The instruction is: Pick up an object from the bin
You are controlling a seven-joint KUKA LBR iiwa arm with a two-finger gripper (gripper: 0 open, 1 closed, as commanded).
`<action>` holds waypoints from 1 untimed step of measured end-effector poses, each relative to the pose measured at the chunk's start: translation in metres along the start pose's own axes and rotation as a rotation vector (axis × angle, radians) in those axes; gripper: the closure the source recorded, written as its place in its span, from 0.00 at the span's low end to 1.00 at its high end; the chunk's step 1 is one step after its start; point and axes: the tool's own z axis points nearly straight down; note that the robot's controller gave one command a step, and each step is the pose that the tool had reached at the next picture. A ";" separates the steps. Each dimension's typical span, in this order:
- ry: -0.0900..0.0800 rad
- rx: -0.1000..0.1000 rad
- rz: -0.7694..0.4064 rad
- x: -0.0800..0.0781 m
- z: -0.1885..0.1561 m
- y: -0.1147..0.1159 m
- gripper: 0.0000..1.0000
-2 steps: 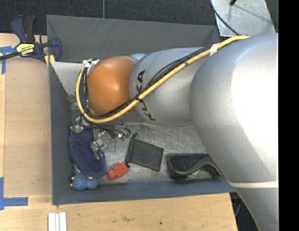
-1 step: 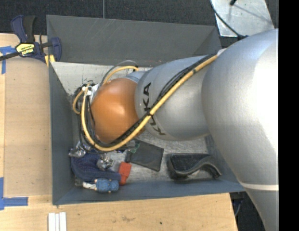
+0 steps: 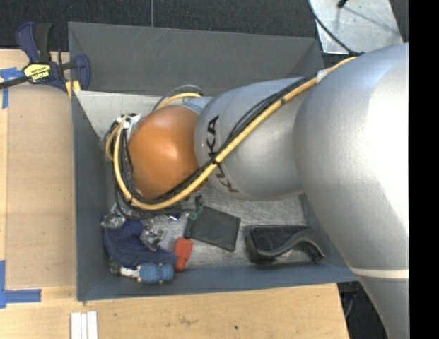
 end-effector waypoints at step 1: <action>0.007 -0.008 -0.011 -0.011 -0.176 -0.022 1.00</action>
Offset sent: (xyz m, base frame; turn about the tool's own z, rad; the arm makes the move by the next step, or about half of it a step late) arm 0.0179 -0.0045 0.1705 -0.0143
